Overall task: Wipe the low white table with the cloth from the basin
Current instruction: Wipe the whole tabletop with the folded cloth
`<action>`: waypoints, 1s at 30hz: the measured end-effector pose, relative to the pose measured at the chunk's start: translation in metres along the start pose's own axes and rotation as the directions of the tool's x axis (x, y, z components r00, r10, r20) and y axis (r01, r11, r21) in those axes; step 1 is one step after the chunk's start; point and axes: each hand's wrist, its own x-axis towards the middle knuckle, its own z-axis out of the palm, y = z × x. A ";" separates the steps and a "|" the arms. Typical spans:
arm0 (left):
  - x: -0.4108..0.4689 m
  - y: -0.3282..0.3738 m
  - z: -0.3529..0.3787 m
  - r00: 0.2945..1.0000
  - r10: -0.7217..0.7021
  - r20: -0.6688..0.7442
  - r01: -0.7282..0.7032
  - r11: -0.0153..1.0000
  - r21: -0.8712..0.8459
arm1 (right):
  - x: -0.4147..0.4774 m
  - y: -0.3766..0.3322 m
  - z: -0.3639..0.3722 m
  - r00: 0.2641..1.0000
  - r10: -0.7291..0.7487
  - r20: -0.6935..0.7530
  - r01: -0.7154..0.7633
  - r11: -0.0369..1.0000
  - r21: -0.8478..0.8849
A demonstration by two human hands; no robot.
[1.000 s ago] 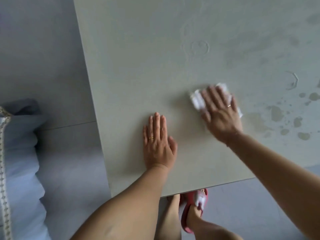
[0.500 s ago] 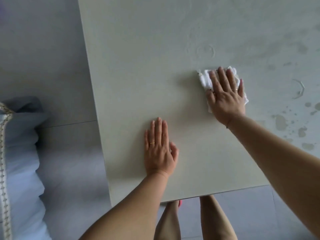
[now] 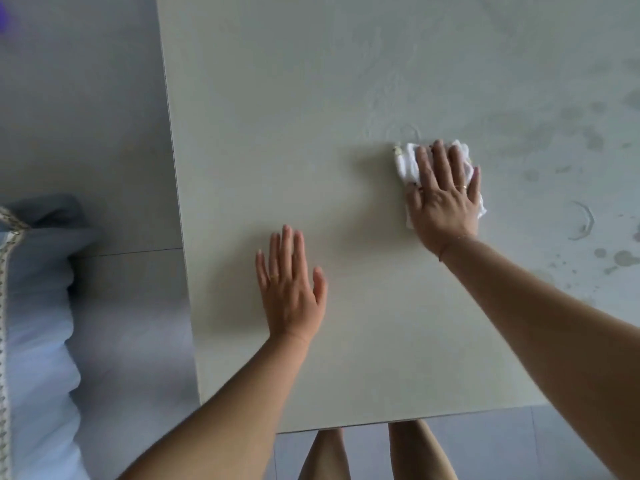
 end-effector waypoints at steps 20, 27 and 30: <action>0.135 0.001 0.017 0.977 -0.158 -0.146 0.146 0.986 -0.085 | 0.014 -0.102 0.022 0.981 -0.189 0.037 0.187 0.981 0.054; 0.135 0.001 0.014 0.979 -0.164 -0.118 0.154 0.984 -0.088 | 0.092 -0.027 -0.002 0.958 -0.285 0.037 0.286 0.958 -0.010; 0.135 0.001 0.014 0.980 -0.166 -0.113 0.158 0.984 -0.078 | 0.113 -0.035 -0.003 0.987 0.156 -0.048 -0.152 0.985 0.083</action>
